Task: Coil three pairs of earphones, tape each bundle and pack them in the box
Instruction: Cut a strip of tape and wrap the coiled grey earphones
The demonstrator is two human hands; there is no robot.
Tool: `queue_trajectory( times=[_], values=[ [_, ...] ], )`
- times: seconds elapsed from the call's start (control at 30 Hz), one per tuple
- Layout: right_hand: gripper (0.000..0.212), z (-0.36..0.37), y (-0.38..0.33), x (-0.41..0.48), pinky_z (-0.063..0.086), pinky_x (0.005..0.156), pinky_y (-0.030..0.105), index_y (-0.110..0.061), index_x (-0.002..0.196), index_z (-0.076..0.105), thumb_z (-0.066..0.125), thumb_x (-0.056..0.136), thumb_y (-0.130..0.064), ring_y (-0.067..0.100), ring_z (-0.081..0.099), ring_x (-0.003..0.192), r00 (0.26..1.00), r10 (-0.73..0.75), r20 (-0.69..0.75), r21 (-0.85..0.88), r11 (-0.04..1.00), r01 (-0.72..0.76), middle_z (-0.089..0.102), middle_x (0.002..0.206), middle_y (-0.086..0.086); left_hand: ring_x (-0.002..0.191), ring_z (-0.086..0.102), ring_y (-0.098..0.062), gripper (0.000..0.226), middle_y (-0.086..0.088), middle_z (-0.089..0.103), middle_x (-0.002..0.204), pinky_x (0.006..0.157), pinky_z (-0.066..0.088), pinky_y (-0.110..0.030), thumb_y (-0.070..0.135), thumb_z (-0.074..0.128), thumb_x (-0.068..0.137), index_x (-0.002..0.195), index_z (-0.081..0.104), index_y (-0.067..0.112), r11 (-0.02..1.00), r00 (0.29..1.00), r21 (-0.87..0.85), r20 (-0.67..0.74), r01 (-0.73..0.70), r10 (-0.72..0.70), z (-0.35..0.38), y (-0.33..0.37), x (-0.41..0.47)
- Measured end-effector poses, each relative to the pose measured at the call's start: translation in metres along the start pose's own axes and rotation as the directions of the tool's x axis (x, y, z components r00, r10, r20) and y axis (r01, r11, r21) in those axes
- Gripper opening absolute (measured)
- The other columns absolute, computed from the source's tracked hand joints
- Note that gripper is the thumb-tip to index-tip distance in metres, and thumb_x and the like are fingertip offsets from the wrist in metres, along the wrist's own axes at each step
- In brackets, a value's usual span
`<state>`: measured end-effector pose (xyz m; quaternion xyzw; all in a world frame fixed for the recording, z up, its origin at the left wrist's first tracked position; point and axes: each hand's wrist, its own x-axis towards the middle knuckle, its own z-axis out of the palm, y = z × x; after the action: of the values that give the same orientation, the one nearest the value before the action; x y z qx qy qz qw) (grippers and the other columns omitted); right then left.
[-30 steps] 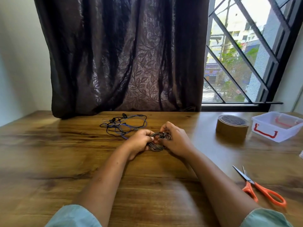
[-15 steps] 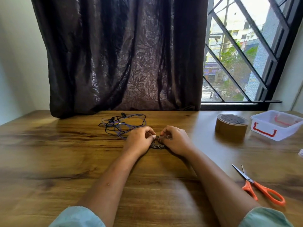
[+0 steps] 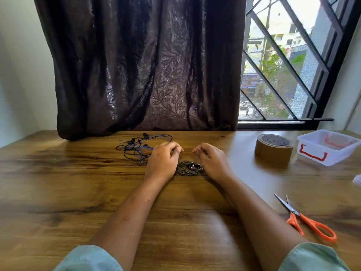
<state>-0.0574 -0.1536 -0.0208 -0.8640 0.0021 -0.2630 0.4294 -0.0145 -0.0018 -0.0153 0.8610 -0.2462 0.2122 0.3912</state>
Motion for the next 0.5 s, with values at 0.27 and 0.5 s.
queue_trajectory(
  times=[0.27,0.5],
  values=[
    [0.017,-0.007,0.001,-0.006,0.041,0.088,0.036,-0.018,0.093,0.065,0.048,0.094,-0.017,0.018,0.053,0.093,0.989,-0.115,-0.097,-0.238,0.967,0.089,0.063,0.095,-0.004,0.093,0.048,-0.008,0.016,0.011,0.06,0.093,0.077,0.041,-0.027,0.027,0.049,0.095,0.095,0.064,0.021,0.963,0.966,0.077,0.025,-0.26,0.259,0.005,0.027,-0.013],
    [0.021,-0.088,-0.005,-0.01,0.044,0.091,0.04,-0.028,0.102,0.066,0.051,0.09,-0.021,0.025,0.052,0.11,0.964,-0.028,-0.263,-0.434,0.896,-0.092,0.063,0.114,-0.003,0.087,0.047,-0.006,0.02,0.014,0.061,0.093,0.072,0.04,-0.022,0.031,0.045,0.093,0.091,0.064,0.023,0.884,0.886,0.06,0.057,-0.463,0.46,0.018,0.059,-0.036]
  ],
)
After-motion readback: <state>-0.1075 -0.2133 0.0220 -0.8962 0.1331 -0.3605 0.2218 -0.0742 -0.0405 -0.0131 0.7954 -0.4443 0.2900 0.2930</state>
